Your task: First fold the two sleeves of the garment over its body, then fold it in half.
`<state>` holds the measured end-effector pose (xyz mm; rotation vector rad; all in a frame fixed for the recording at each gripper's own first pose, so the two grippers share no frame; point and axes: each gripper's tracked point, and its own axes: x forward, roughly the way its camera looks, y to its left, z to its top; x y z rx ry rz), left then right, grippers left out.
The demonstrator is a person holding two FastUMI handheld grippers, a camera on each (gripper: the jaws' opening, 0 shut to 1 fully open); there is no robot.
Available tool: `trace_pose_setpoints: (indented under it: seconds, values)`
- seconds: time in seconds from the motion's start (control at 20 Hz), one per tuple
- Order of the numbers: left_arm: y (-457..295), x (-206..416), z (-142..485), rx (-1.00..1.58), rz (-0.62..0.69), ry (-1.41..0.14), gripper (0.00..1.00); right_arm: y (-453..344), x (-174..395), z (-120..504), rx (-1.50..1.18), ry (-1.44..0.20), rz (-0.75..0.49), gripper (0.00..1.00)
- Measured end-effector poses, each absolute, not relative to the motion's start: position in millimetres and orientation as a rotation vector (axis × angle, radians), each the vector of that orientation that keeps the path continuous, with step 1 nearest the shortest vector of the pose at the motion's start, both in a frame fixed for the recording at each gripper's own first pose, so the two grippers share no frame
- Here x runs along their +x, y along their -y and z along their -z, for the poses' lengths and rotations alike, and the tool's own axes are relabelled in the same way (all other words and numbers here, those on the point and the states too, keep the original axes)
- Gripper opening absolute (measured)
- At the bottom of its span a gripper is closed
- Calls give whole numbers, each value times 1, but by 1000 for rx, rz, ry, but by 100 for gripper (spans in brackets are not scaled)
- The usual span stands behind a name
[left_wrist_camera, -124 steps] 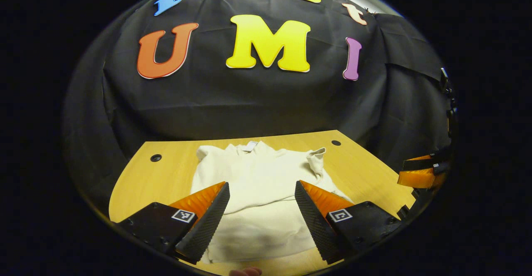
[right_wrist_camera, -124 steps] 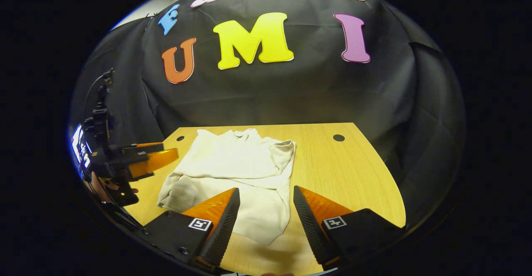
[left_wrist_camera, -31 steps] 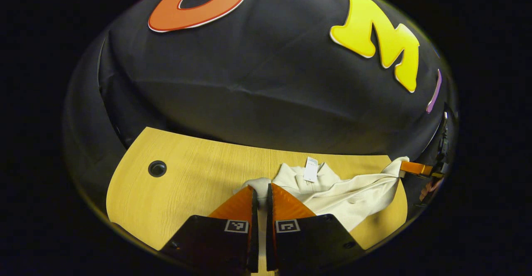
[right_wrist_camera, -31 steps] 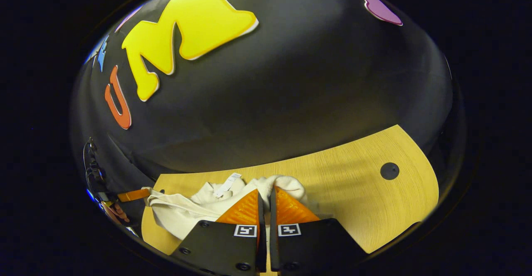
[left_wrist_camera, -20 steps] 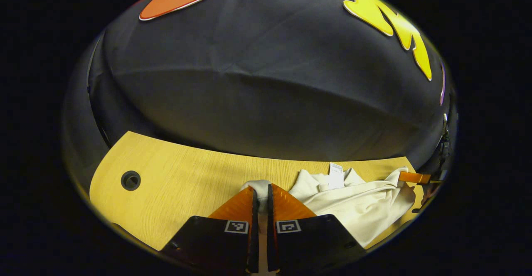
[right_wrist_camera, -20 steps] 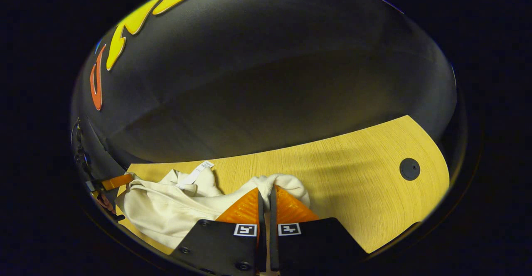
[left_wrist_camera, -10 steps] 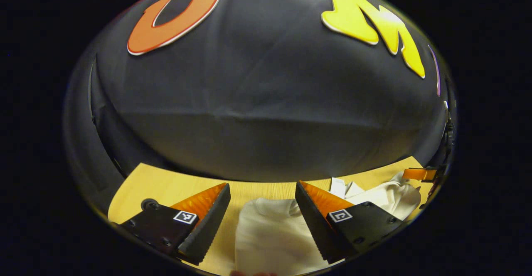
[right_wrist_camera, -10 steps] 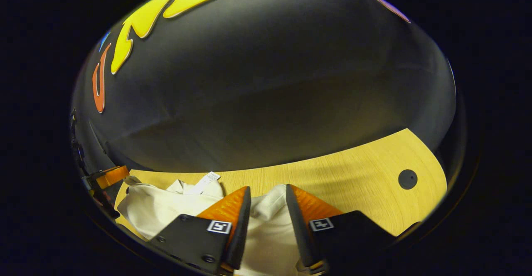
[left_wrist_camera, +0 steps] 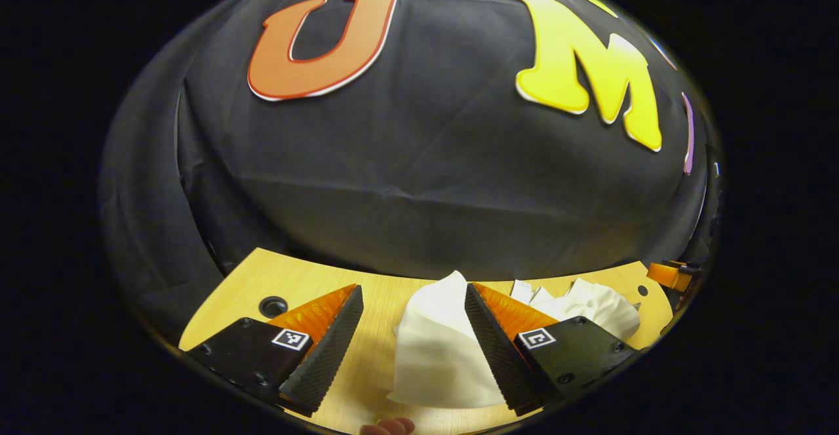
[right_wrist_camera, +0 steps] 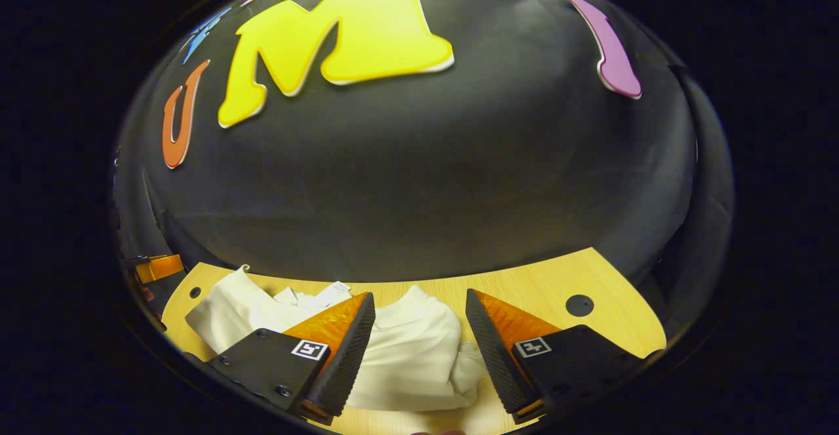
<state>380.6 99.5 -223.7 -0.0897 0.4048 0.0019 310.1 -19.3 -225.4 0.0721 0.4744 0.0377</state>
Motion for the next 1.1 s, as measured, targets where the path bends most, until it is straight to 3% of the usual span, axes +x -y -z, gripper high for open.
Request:
trace_pose_setpoints:
  seconds: [0.55,0.95,1.0,1.1]
  values:
    - [-96,389,205,-30,39,-61,98,-11,129,10,7,-153,-66,92]
    - [-97,393,215,-15,93,-32,98,-13,49,-12,-22,-65,-68,94]
    - [-94,391,210,-12,97,-40,92,-11,40,-7,-21,-76,-64,94]
    - [-94,390,205,1,103,-40,92,-11,29,-1,19,-95,-65,93]
